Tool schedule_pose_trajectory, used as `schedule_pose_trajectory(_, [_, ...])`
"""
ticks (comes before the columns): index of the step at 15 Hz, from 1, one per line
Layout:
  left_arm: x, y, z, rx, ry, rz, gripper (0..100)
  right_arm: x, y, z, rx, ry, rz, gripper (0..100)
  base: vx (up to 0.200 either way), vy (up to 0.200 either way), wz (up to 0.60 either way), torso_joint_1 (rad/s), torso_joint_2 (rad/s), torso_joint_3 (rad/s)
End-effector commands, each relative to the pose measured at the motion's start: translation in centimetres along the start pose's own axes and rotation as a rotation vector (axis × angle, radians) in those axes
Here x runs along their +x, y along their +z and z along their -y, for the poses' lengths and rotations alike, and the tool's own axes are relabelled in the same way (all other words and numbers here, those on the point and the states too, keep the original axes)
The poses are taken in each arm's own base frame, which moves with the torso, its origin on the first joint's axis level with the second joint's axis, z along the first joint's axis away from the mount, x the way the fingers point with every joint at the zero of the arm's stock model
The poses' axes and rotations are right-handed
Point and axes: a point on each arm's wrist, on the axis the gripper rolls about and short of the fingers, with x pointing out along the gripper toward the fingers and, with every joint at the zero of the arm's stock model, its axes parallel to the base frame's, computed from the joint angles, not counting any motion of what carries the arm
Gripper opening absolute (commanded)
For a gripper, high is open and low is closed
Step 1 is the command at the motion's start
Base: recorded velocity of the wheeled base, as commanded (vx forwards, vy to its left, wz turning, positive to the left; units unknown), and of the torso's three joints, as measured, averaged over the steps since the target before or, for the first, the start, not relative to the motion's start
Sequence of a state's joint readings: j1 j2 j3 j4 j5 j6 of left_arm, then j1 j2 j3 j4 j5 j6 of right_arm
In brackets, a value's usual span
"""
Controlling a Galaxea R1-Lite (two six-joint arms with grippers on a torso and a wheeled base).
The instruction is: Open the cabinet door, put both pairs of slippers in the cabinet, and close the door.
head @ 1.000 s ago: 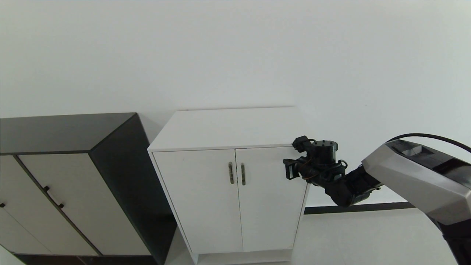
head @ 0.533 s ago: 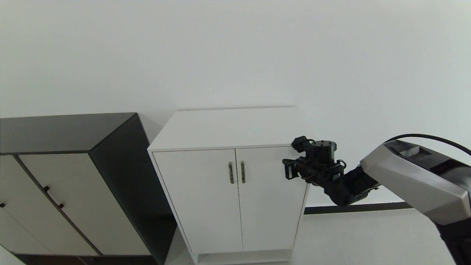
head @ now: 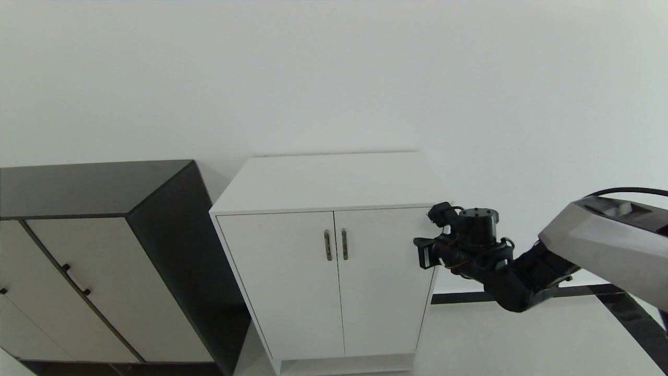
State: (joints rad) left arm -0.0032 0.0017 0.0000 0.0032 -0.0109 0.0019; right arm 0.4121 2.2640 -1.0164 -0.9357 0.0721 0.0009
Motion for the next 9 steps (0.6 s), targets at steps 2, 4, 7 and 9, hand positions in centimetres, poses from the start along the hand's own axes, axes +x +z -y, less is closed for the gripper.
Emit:
schedule_pose_trajectory(2, [0.0,0.0,0.0,0.001,0.000,0.000,0,-9.9,0.3,-0.6,-0.002,-0.076,0.037,0,0.000,0.000,0.00,0.000,0.00,0.000])
schedule_pose_trajectory(4, [0.0,0.0,0.0,0.000,0.000,0.000,0,-13.9,-1.0,-0.8,-0.003,-0.108,0.027,0,0.000,0.000,0.00,0.000,0.00,0.000])
schedule_pose_trajectory(7, [0.0,0.0,0.0,0.000,0.000,0.000,0,-19.9,-3.3,-0.8,0.001,-0.140,0.007,0,0.000,0.000,0.00,0.000,0.00,0.000])
schedule_pose_trajectory(9, [0.0,0.0,0.0,0.000,0.000,-0.001,0,-22.3,-4.4,-0.8,0.003,-0.151,-0.026,0,0.000,0.000,0.00,0.000,0.00,0.000])
